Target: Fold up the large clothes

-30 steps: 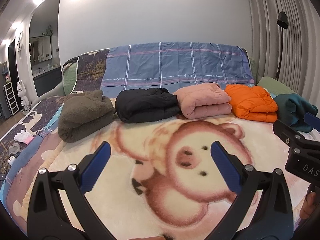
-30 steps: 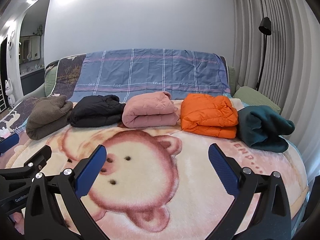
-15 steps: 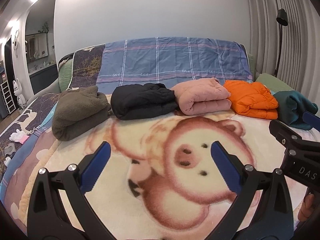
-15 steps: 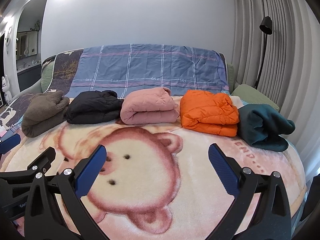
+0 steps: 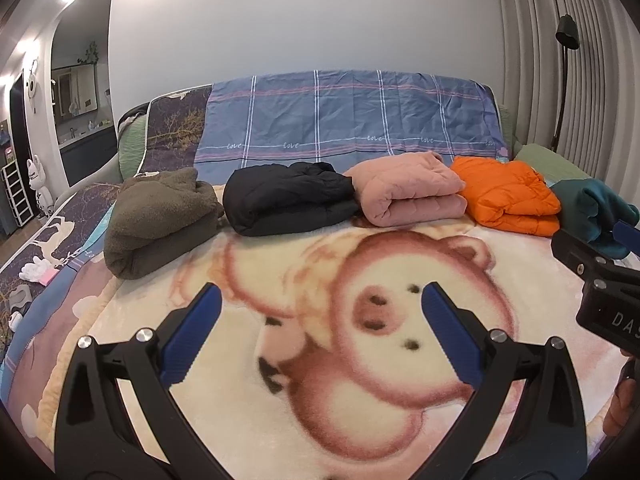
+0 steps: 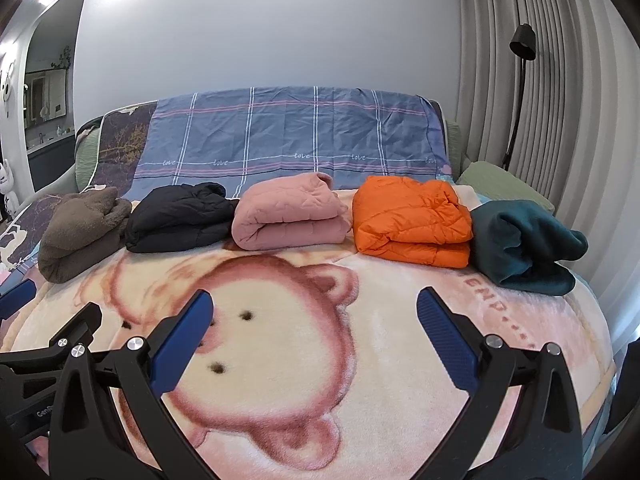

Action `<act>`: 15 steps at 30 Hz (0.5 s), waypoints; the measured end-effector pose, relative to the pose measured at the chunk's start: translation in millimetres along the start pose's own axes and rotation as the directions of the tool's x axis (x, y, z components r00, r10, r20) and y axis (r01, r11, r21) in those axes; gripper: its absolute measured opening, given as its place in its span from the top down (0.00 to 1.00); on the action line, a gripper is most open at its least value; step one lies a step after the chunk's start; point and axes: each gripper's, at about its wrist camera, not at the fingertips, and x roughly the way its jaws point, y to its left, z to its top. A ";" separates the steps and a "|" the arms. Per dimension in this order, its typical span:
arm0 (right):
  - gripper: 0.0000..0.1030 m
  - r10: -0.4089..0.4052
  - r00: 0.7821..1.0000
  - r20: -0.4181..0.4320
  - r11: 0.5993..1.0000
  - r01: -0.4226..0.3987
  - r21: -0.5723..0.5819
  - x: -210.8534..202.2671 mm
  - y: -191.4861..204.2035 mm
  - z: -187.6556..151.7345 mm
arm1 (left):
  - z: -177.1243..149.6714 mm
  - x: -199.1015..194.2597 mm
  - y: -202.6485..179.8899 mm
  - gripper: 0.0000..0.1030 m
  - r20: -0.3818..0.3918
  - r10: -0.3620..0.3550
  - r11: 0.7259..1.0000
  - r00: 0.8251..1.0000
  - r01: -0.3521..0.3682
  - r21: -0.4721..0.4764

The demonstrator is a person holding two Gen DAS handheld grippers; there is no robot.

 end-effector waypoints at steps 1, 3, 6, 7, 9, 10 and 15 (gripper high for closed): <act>0.01 0.000 1.000 0.000 1.000 0.000 -0.001 0.0 0.0 0.0 | 0.4 -0.6 -0.5 0.02 0.001 -0.003 1.000 1.000 0.003 0.001; 0.01 0.000 1.000 0.002 1.000 0.000 -0.002 -0.2 -0.7 0.6 | 0.5 -0.8 -1.4 0.02 0.002 -0.007 1.000 1.000 0.007 0.003; 0.01 -0.001 1.000 0.006 1.000 0.001 0.002 -1.9 -0.8 1.0 | 0.7 -1.7 -2.0 0.02 0.002 -0.011 1.000 1.000 0.011 0.004; 0.01 -0.002 1.000 0.006 1.000 0.002 0.005 -2.4 -0.9 1.0 | 0.7 -2.2 -2.0 0.02 0.004 -0.011 1.000 1.000 0.011 0.004; 0.01 -0.003 1.000 0.008 1.000 0.003 0.007 -3.0 -1.5 1.7 | 1.1 -3.2 -2.7 0.02 0.009 -0.009 1.000 1.000 0.009 0.005; 0.01 -0.004 1.000 0.009 1.000 0.004 0.007 -3.4 -1.4 1.9 | 1.1 -4.2 -2.7 0.02 0.013 -0.008 1.000 1.000 0.008 0.007; 0.01 -0.001 1.000 0.010 1.000 0.001 0.003 -5.6 0.1 1.7 | 1.1 -4.9 -3.0 0.02 0.014 -0.004 1.000 1.000 0.004 0.008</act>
